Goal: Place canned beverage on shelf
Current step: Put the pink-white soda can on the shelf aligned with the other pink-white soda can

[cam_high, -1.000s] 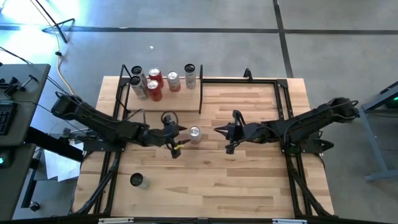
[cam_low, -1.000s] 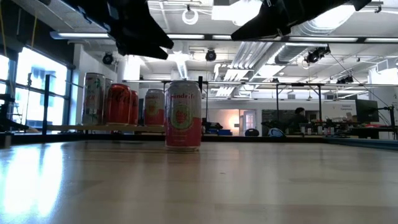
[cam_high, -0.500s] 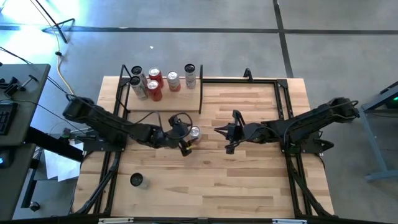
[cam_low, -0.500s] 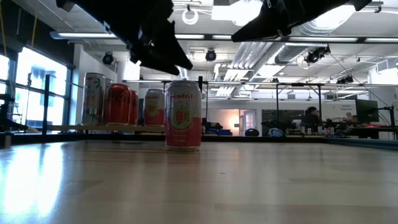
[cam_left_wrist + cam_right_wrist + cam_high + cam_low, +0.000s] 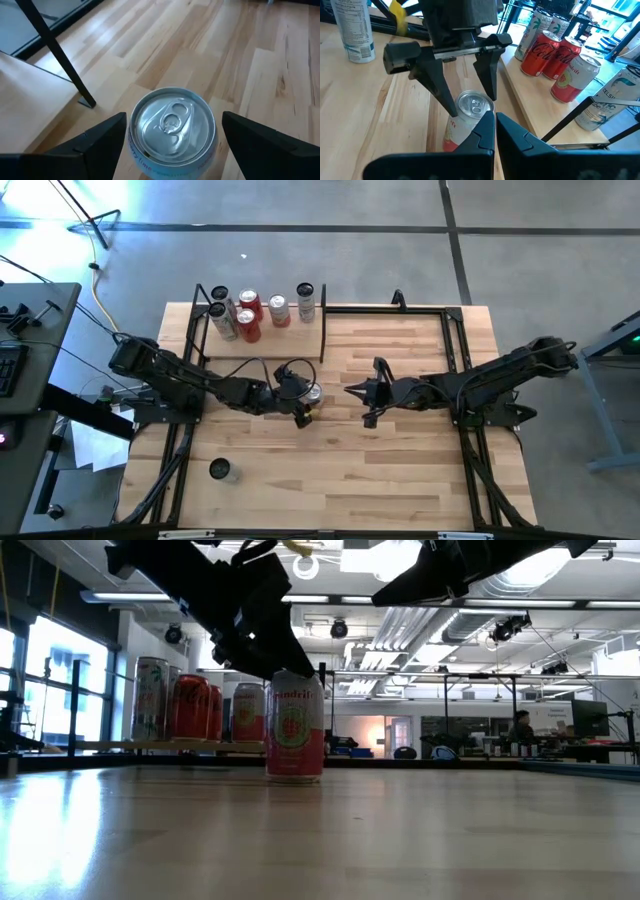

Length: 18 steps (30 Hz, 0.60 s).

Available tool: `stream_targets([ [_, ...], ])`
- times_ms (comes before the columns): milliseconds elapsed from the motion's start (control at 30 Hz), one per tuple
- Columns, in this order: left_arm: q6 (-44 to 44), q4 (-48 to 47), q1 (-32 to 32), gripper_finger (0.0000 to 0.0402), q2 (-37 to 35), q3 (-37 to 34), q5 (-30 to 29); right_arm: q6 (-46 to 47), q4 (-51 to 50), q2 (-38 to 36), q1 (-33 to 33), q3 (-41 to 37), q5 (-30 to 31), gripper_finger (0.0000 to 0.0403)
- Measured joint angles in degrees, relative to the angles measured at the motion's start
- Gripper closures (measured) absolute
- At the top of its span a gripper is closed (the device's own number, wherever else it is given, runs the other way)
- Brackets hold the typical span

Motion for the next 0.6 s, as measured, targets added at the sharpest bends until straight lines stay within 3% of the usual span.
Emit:
stream_targets([
  [600, -0.42, 1.43, 2.29, 0.0092, 1.92, 0.09, 6.71, 0.2, 0.03, 0.0, 0.0, 0.0, -0.09, 0.0403],
])
